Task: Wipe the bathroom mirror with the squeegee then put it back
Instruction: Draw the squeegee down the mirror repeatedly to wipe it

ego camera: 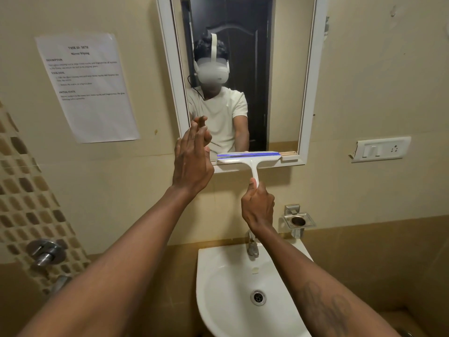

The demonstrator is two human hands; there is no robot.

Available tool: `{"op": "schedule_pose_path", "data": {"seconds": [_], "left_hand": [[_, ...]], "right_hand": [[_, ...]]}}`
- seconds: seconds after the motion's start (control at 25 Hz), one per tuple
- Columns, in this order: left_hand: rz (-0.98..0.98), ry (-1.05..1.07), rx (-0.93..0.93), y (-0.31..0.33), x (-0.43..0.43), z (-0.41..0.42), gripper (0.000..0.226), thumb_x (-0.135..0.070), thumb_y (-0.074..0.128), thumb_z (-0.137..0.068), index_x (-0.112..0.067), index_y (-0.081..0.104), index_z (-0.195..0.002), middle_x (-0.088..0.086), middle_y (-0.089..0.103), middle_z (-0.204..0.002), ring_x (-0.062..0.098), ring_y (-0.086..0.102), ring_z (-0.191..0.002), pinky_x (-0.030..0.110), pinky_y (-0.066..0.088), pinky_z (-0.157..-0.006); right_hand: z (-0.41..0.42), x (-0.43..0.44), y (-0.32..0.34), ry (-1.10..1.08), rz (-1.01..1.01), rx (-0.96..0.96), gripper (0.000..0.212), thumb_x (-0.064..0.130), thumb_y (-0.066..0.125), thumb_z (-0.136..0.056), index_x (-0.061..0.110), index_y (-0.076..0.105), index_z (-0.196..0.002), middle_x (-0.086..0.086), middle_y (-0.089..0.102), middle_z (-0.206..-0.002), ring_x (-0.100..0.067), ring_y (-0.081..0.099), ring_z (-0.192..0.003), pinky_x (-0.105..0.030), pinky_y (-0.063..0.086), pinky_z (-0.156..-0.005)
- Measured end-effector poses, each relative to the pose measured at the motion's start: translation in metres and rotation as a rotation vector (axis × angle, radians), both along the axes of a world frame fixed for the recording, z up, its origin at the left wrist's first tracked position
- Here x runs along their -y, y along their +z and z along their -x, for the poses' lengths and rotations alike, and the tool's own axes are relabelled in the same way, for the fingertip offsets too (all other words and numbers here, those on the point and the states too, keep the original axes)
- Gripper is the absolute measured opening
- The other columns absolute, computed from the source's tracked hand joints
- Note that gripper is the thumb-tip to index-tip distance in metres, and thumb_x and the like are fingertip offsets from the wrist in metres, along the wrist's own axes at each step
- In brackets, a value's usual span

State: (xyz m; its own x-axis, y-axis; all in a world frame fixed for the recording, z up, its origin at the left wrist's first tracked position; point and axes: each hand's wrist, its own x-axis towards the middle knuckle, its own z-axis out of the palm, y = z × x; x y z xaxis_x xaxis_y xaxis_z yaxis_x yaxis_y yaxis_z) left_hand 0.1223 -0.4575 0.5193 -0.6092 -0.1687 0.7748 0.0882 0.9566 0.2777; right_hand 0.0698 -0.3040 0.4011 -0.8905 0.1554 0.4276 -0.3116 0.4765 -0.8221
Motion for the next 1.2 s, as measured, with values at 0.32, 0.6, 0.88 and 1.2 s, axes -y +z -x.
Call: {"op": "schedule_pose_path", "data": {"seconds": [0.32,0.6,0.88,1.2], "left_hand": [[-0.002,0.047,-0.079,0.025,0.016,-0.011,0.056,0.000,0.048,-0.097,-0.009,0.041,-0.152,0.016,0.035,-0.168,0.031,0.031,-0.158,0.055,0.031,-0.124],[0.041,0.111,-0.066,0.027,0.036,-0.015,0.058,-0.003,0.048,-0.098,-0.010,0.039,-0.154,0.017,0.034,-0.168,0.033,0.033,-0.156,0.054,0.031,-0.124],[0.038,0.115,-0.031,0.015,0.047,-0.016,0.058,-0.004,0.047,-0.100,-0.012,0.037,-0.157,0.014,0.034,-0.168,0.030,0.031,-0.158,0.055,0.030,-0.125],[0.013,0.085,-0.002,-0.003,0.038,-0.024,0.057,-0.004,0.049,-0.099,-0.012,0.040,-0.155,0.016,0.035,-0.167,0.031,0.033,-0.157,0.052,0.030,-0.126]], "right_hand": [[0.007,0.034,0.095,0.025,0.095,-0.300,0.045,0.042,0.035,-0.109,0.003,0.056,-0.121,0.001,0.058,-0.070,-0.025,0.056,-0.061,-0.034,0.040,-0.055],[0.013,0.059,0.107,0.086,0.087,-0.260,0.039,0.039,0.036,-0.110,0.007,0.058,-0.107,-0.009,0.064,-0.080,-0.027,0.066,-0.071,-0.037,0.051,-0.058],[-0.002,0.066,0.039,0.072,0.027,-0.152,0.037,0.038,0.036,-0.110,0.010,0.058,-0.099,-0.004,0.056,-0.065,-0.021,0.056,-0.054,-0.031,0.038,-0.046],[-0.024,0.064,-0.003,0.041,-0.050,0.068,0.046,0.047,0.030,-0.108,0.011,0.059,-0.104,-0.009,0.062,-0.076,-0.030,0.062,-0.067,-0.045,0.054,-0.061]]}}
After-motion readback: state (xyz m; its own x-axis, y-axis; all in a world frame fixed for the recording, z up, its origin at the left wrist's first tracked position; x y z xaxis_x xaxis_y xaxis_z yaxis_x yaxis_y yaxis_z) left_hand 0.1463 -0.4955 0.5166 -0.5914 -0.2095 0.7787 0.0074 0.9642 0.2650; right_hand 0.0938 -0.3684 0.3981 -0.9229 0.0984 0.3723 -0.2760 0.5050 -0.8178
